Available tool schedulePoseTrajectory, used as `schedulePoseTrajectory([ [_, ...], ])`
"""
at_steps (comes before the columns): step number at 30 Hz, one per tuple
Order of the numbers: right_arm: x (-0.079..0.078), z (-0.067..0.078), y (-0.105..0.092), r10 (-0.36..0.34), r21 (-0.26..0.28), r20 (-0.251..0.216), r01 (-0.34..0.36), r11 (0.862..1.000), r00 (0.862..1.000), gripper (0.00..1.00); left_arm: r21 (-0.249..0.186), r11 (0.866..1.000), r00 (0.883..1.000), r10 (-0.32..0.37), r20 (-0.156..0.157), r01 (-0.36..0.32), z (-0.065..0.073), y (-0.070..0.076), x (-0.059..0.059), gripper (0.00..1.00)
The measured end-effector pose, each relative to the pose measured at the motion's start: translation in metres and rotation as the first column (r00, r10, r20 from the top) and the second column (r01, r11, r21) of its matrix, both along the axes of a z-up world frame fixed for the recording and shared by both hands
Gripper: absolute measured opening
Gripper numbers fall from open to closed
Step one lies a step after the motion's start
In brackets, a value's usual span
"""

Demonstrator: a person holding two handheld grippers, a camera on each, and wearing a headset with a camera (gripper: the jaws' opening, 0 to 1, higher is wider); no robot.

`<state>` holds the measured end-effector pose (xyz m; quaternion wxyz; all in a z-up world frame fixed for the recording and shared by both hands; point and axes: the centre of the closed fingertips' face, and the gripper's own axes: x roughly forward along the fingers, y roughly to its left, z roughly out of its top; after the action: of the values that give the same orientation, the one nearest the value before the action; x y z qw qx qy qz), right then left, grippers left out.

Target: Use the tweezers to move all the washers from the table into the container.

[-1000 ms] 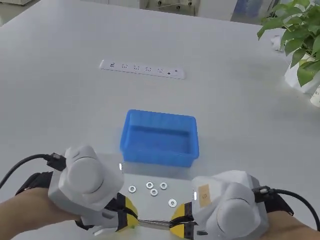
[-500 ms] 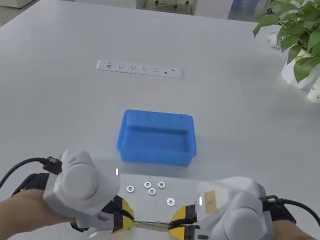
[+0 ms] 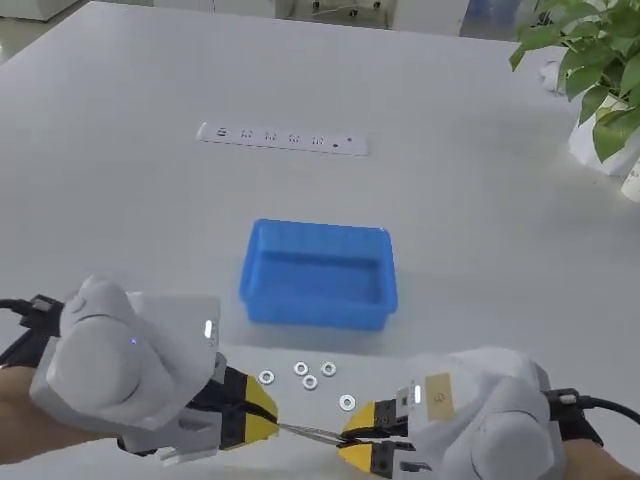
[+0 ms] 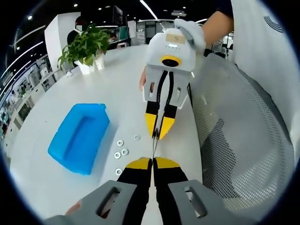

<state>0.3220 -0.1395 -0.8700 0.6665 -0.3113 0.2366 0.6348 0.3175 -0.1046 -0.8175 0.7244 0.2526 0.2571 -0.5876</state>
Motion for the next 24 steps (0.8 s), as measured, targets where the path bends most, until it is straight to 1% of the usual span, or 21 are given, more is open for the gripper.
schedulePoseTrajectory([
  [1,0.0,0.001,0.0,-0.002,0.009,-0.003,0.002,1.0,1.0,0.06,-0.032,0.999,1.0,-0.006,0.027,0.007,0.008,-0.004,0.0,0.05],
  [2,0.001,0.003,0.0,-0.004,0.02,-0.001,0.004,1.0,1.0,0.06,-0.065,0.998,0.999,0.003,0.036,0.0,0.014,-0.008,0.001,0.05],
  [3,0.001,0.005,-0.001,-0.008,0.029,-0.002,0.008,1.0,1.0,0.06,-0.097,0.995,0.999,0.005,0.038,-0.002,0.02,-0.012,0.0,0.05],
  [4,0.001,0.007,-0.001,-0.013,0.043,-0.008,0.013,0.999,1.0,0.06,-0.132,0.991,0.999,0.013,0.03,-0.009,0.026,-0.016,0.0,0.05],
  [5,0.0,0.008,0.0,-0.014,0.05,-0.008,0.014,0.999,1.0,0.06,-0.144,0.99,0.999,0.014,0.036,-0.009,0.029,-0.017,0.0,0.05],
  [7,0.0,0.009,0.0,-0.018,0.056,-0.006,0.018,0.998,1.0,0.06,-0.145,0.989,0.999,0.012,0.037,-0.006,0.031,-0.021,0.0,0.05],
  [8,0.0,0.009,-0.001,-0.02,0.06,-0.003,0.02,0.998,1.0,0.06,-0.146,0.989,0.999,0.006,0.051,0.002,0.033,-0.024,0.0,0.05],
  [10,0.0,0.01,-0.001,-0.022,0.066,-0.002,0.022,0.998,1.0,0.06,-0.153,0.988,0.999,-0.003,0.049,0.011,0.036,-0.027,-0.001,0.05],
  [11,-0.002,0.012,0.0,-0.022,0.076,-0.002,0.022,0.997,1.0,0.06,-0.185,0.982,0.998,-0.015,0.055,0.025,0.042,-0.033,-0.002,0.05],
  [12,-0.003,0.013,0.0,-0.021,0.087,-0.007,0.021,0.996,1.0,0.06,-0.21,0.977,0.998,-0.02,0.055,0.031,0.046,-0.037,-0.003,0.05],
  [13,-0.005,0.014,0.002,-0.02,0.096,-0.014,0.021,0.995,1.0,0.06,-0.235,0.971,0.999,-0.029,0.046,0.039,0.049,-0.041,-0.005,0.05],
  [14,-0.006,0.014,0.003,-0.02,0.101,-0.015,0.021,0.995,1.0,0.06,-0.239,0.97,0.998,-0.035,0.047,0.045,0.05,-0.043,-0.005,0.05],
  [15,-0.005,0.013,0.002,-0.025,0.098,-0.007,0.026,0.995,1.0,0.06,-0.228,0.973,0.998,-0.031,0.062,0.044,0.048,-0.045,-0.003,0.05],
  [16,-0.004,0.014,0.001,-0.031,0.103,-0.01,0.032,0.994,0.999,0.06,-0.236,0.971,0.998,-0.03,0.064,0.044,0.049,-0.046,-0.003,0.05],
  [17,-0.003,0.014,0.0,-0.042,0.118,-0.026,0.045,0.992,0.999,0.06,-0.25,0.967,0.998,-0.032,0.048,0.043,0.049,-0.049,-0.003,0.05],
  [18,-0.003,0.014,-0.001,-0.044,0.125,-0.03,0.048,0.991,0.999,0.06,-0.258,0.965,0.999,-0.036,0.039,0.045,0.049,-0.051,-0.003,0.05],
  [19,-0.004,0.014,-0.002,-0.042,0.127,-0.033,0.046,0.991,0.999,0.06,-0.266,0.963,0.999,-0.049,0.023,0.053,0.049,-0.054,-0.005,0.05],
  [20,-0.005,0.014,-0.002,-0.037,0.127,-0.029,0.041,0.991,0.999,0.06,-0.265,0.962,0.998,-0.055,0.029,0.061,0.049,-0.056,-0.005,0.05],
  [21,-0.006,0.014,-0.002,-0.028,0.125,-0.026,0.031,0.992,0.999,0.06,-0.265,0.962,0.997,-0.068,0.024,0.072,0.048,-0.059,-0.007,0.05],
  [23,-0.006,0.014,-0.003,-0.015,0.127,-0.021,0.017,0.992,1.0,0.06,-0.255,0.963,0.996,-0.08,0.029,0.084,0.045,-0.061,-0.008,0.06],
  [24,-0.006,0.014,-0.003,-0.011,0.128,-0.022,0.014,0.992,1.0,0.06,-0.245,0.965,0.996,-0.09,0.023,0.093,0.042,-0.061,-0.008,0.06],
])
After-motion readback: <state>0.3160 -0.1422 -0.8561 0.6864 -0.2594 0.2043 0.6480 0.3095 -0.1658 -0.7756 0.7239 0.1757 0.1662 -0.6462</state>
